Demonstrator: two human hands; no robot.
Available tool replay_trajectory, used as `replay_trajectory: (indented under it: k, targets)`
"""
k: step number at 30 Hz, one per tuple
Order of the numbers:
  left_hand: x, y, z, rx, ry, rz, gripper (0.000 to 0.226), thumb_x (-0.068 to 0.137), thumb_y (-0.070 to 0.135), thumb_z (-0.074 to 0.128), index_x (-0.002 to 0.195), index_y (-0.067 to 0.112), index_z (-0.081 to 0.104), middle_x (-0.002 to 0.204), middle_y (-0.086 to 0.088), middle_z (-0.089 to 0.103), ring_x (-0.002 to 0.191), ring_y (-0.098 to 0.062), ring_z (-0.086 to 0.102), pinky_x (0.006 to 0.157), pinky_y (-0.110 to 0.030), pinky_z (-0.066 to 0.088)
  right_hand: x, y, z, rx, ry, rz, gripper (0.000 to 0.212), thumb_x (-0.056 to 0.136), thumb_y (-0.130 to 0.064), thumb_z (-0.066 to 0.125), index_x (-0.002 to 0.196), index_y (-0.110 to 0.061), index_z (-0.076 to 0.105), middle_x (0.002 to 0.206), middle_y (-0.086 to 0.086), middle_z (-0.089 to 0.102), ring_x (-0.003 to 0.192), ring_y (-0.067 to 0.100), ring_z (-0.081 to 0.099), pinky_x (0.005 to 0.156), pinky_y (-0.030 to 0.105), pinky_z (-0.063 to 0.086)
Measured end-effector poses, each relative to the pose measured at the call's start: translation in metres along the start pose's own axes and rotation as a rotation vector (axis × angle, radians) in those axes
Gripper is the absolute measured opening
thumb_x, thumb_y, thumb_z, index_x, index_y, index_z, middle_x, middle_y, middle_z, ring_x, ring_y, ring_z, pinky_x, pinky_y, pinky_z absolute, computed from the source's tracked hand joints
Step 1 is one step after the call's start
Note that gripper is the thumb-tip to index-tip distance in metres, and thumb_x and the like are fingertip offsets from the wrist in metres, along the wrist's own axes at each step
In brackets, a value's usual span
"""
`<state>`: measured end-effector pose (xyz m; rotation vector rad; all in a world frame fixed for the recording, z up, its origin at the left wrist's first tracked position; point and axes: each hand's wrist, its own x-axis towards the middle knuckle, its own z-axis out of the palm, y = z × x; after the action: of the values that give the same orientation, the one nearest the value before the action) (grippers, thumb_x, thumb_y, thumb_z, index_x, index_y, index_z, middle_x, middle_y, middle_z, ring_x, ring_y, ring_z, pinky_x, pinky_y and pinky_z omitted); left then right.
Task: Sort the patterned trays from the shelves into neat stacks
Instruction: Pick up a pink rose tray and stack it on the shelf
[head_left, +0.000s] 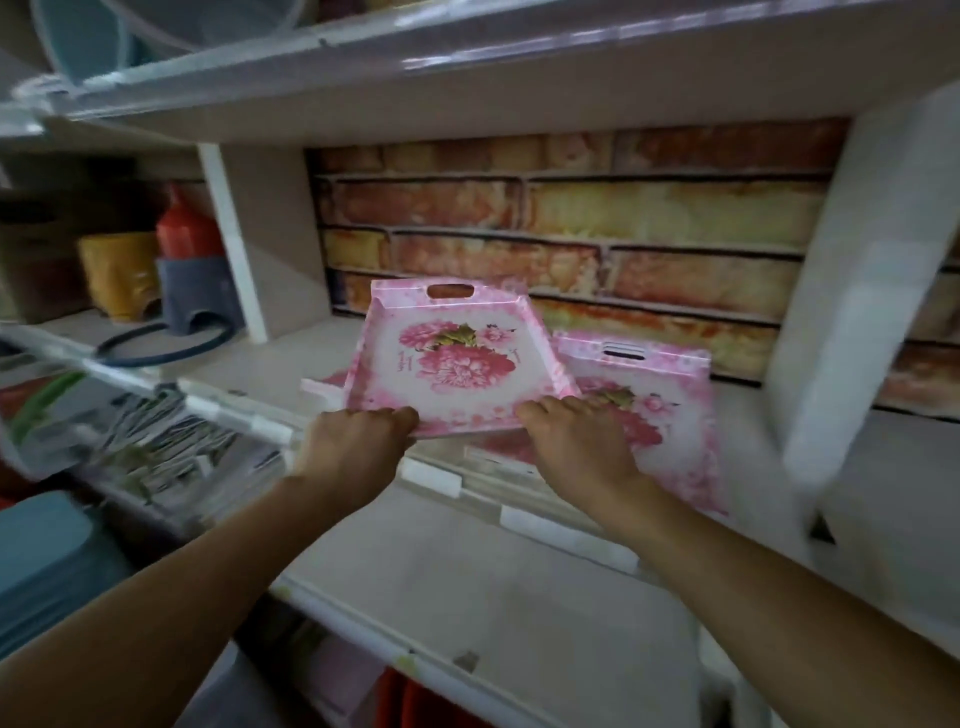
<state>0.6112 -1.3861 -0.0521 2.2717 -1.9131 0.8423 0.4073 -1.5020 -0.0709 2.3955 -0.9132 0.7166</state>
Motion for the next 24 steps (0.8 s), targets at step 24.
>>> replay_trajectory:
  k: [24]
  targets:
    - [0.084, 0.065, 0.044, -0.253, 0.087, 0.544, 0.017, 0.097, 0.028, 0.042, 0.111, 0.028, 0.051, 0.099, 0.001, 0.069, 0.085, -0.023, 0.067, 0.06, -0.028, 0.041, -0.07, 0.031, -0.015, -0.292, -0.237, 0.436, 0.027, 0.057, -0.01, 0.075, 0.081, -0.02, 0.071, 0.062, -0.001, 0.065, 0.049, 0.02, 0.06, 0.05, 0.025, 0.046]
